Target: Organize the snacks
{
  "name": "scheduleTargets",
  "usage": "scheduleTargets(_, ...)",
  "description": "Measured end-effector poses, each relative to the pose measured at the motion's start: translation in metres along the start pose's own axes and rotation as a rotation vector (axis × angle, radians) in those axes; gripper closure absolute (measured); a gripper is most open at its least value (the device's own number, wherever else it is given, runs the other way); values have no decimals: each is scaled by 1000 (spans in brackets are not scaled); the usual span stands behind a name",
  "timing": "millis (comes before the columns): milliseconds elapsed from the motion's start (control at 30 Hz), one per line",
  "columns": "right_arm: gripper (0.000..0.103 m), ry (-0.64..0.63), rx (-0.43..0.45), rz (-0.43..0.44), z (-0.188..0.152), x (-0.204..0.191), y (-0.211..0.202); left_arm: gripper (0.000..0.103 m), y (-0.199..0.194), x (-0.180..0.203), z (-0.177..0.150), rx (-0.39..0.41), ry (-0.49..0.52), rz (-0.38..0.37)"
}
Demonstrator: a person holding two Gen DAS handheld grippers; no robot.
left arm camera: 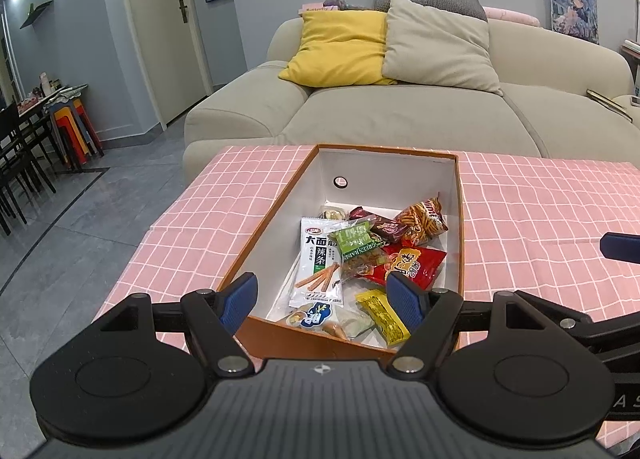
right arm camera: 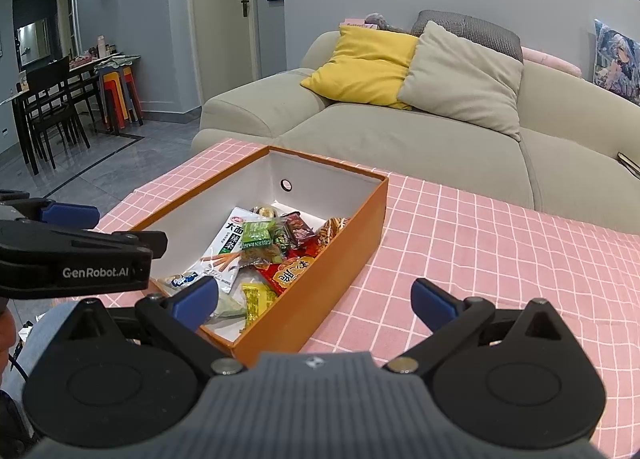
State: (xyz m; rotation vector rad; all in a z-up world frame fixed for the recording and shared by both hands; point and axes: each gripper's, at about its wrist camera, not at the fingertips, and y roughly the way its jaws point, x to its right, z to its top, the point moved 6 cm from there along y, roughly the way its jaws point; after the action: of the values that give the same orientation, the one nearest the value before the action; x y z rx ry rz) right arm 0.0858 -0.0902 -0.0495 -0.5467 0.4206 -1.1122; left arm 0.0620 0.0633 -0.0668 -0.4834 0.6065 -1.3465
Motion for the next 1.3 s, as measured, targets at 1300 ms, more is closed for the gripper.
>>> scheduleTargets(1300,4,-11,5,-5,2,2,0,17,-2,-1,-1,-9,-12,10)
